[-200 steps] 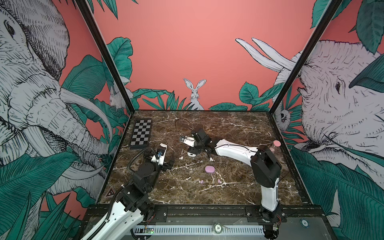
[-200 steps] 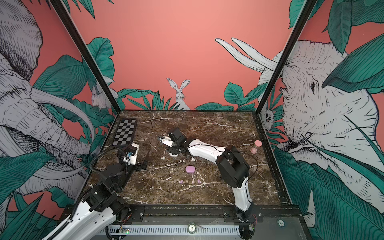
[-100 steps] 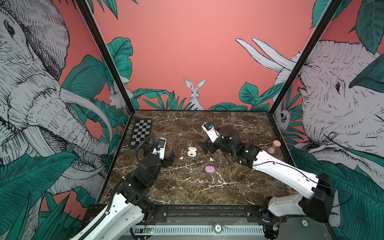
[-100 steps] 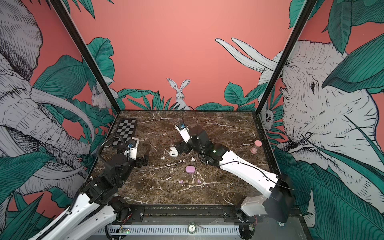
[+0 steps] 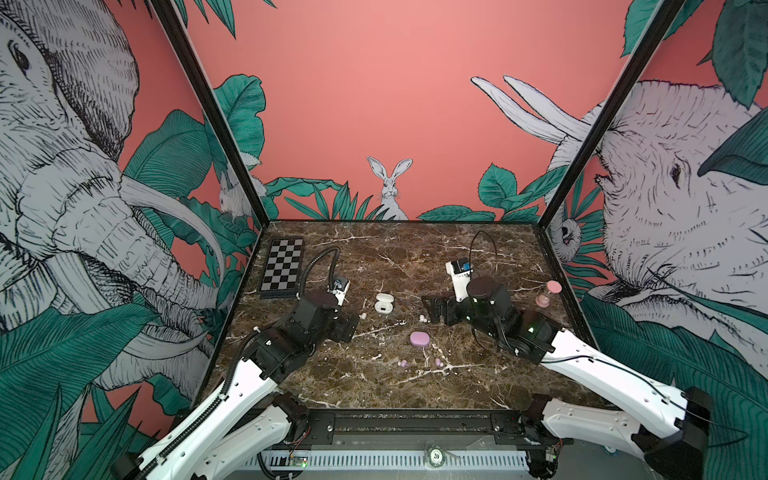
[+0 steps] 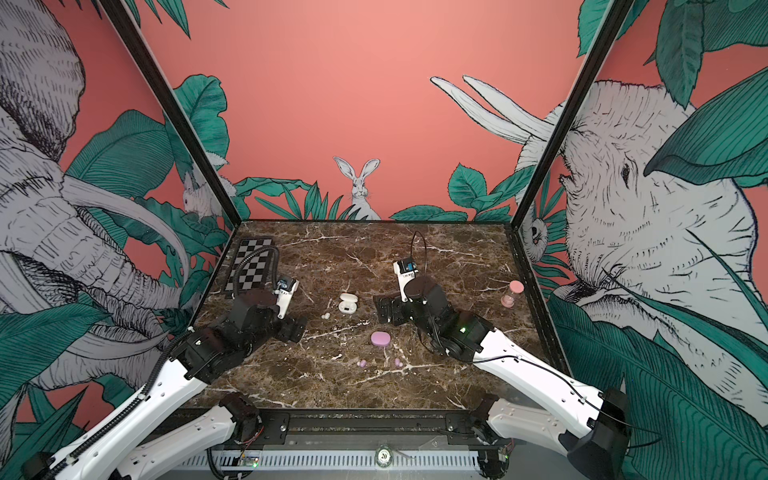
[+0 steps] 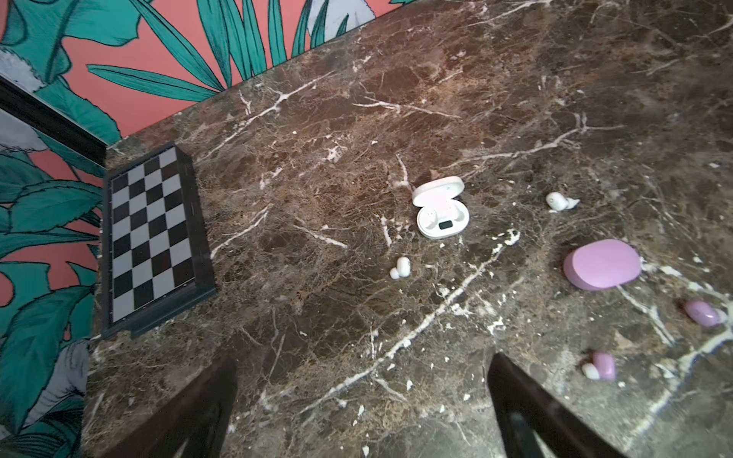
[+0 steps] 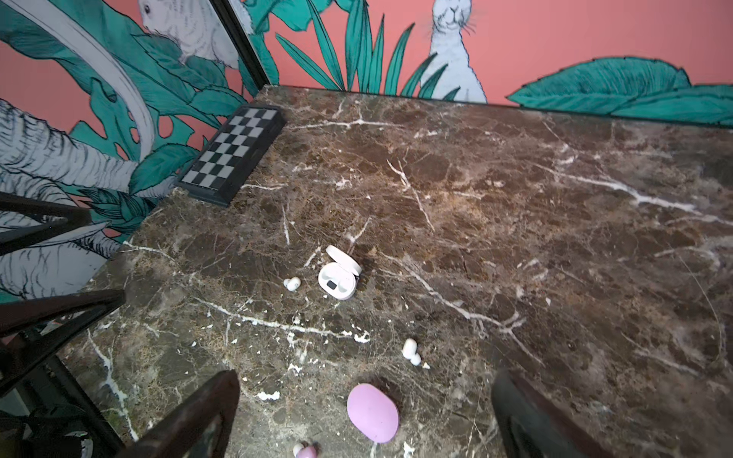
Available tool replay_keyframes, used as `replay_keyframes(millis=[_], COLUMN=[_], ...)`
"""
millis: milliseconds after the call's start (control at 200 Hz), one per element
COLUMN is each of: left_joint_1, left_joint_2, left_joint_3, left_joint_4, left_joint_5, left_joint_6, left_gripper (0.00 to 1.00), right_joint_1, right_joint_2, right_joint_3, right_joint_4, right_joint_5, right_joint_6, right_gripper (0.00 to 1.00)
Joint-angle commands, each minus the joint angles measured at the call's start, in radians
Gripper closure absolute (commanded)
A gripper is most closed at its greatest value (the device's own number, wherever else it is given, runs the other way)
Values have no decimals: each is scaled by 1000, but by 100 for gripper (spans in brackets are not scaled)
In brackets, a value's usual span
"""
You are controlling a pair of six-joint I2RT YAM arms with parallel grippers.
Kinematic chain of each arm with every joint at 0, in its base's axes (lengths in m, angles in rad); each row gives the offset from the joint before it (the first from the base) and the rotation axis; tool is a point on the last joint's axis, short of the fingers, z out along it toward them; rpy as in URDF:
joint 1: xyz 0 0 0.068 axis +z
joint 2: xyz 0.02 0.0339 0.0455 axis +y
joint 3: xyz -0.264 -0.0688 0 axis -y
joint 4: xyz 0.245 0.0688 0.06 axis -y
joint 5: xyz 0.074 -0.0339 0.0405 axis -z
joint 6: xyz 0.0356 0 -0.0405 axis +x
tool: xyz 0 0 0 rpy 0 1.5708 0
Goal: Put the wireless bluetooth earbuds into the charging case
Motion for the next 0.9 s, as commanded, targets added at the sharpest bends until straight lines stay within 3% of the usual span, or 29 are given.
replay_keyframes(millis=[0,185,430,570,895], left_joint_1=[5,5,6,3,-6], left_joint_2=[12,27,37,42,70], left_joint_3=[-25,-35,-30,-35,-56], left_joint_4=[-43,-32,-41,-44,-20], left_joint_5=[55,102,114,153,248], left_joint_6=[-38,-44,-29,-25,1], left_gripper=[1,1,1,1,1], right_joint_1=[-5,-5,-5,-6,-76], right_joint_2=[17,94,234,319,520], right_joint_3=[6,52,100,165,259], right_joint_4=[-42,-157,-226,-291,-282], right_joint_5=[4,3,-89,-94,-240], right_joint_6=[94,201,344,345,334], right_gripper=[2,2,2,3,10])
